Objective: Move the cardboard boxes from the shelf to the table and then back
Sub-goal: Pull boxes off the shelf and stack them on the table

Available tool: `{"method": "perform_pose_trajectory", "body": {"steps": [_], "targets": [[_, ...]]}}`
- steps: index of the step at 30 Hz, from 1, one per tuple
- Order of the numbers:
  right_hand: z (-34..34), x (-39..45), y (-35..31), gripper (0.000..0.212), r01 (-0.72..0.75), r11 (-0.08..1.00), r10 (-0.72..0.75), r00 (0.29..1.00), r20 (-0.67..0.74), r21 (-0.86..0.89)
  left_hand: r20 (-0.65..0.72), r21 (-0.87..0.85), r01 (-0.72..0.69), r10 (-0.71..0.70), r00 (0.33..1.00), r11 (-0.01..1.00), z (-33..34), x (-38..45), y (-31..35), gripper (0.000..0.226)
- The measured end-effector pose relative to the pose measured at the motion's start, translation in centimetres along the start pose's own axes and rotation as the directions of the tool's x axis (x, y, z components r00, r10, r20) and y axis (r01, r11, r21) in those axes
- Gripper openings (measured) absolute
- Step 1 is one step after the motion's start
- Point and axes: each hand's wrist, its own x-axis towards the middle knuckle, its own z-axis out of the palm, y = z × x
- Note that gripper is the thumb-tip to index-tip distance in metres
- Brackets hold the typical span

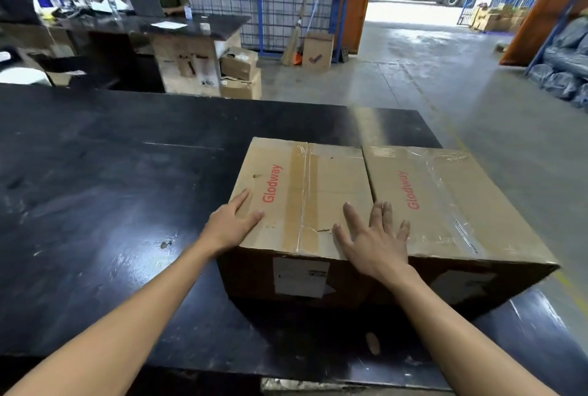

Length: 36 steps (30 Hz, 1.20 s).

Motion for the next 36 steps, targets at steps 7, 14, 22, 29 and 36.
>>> {"method": "perform_pose_trajectory", "body": {"steps": [7, 14, 22, 29, 36], "targets": [[-0.3, 0.3, 0.9, 0.062, 0.033, 0.999, -0.033, 0.999, 0.002, -0.025, -0.039, -0.054, -0.004, 0.002, 0.999, 0.999, 0.6, -0.6, 0.5, 0.069], [-1.1, 0.6, 4.9, 0.056, 0.19, 0.982, -0.189, 0.982, 0.022, -0.017, -0.036, -0.1, -0.008, 0.005, 0.999, 0.995, 0.6, -1.1, 1.1, 0.068], [-0.3, -0.3, 5.8, 0.073, 0.264, 0.963, -0.264, 0.964, 0.017, -0.057, -0.019, -0.133, 0.017, -0.02, 1.0, 0.991, 0.3, -1.2, 0.8, 0.069], [-0.2, -0.5, 5.1, 0.085, 0.234, 0.968, -0.231, 0.972, 0.039, -0.091, -0.044, -0.131, 0.009, -0.014, 0.999, 0.991, 0.7, -1.7, 1.3, 0.069], [-0.3, -0.4, 4.5, 0.077, 0.192, 0.979, -0.19, 0.981, 0.041, -0.065, -0.065, -0.115, 0.002, -0.009, 0.998, 0.993, 1.0, -1.6, 1.2, 0.069]]}}
